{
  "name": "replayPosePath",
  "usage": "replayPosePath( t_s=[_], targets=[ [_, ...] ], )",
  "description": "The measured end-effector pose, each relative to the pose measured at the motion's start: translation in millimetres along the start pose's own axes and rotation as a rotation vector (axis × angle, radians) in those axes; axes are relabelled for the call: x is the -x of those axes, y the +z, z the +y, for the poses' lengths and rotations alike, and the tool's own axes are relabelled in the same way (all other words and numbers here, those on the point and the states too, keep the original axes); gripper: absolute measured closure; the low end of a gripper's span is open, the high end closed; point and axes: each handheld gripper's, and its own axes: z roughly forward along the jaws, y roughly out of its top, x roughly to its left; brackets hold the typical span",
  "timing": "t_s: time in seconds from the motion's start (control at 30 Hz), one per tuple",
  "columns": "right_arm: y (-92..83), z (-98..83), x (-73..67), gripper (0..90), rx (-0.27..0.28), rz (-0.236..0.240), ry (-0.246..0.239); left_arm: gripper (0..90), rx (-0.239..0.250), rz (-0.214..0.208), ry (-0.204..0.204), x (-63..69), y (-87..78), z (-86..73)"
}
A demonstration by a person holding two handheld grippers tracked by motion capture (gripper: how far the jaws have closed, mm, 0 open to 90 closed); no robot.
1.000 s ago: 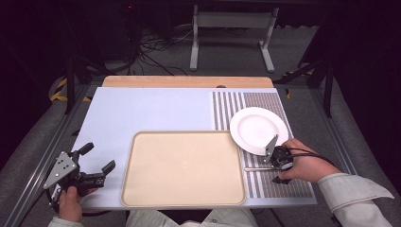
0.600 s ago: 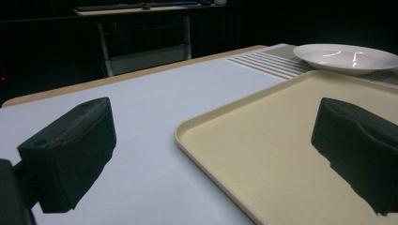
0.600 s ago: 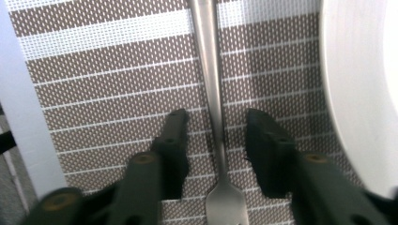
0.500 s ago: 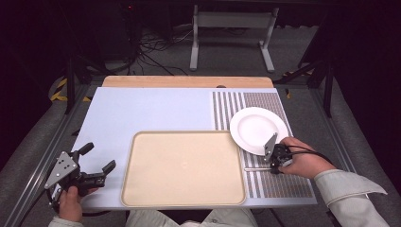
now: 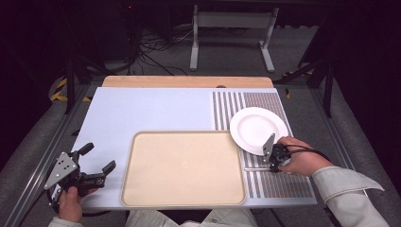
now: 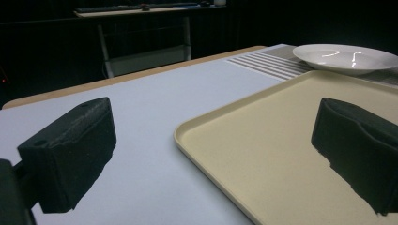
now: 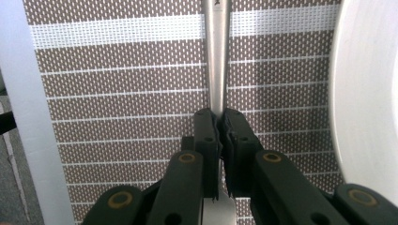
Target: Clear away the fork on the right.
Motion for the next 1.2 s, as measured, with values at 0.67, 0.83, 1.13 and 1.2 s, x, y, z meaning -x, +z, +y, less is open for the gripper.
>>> replayPosePath(
  t_s=[0.67, 0.83, 1.13, 1.2],
  targets=[
    [-18.2, -2.6, -0.2, 85.7, 0.046, 0.014, 0.039, 0.7, 0.002, 0.012, -0.005, -0.1, 0.9, -0.5],
    [-35.6, -0.4, -2.4, 85.7, 0.063, -0.013, 0.037, 0.7, 0.004, 0.011, -0.005, 0.0, 0.6, -0.2],
    [-64.8, 14.8, -1.5, 85.6, 0.114, -0.038, 0.034, 0.6, 0.005, 0.009, -0.004, -0.2, 0.6, -0.1],
    [-69.8, 20.5, 0.5, 85.7, 0.120, -0.047, 0.020, 0.6, 0.005, 0.009, -0.006, -0.4, 0.5, -0.1]
  ],
)
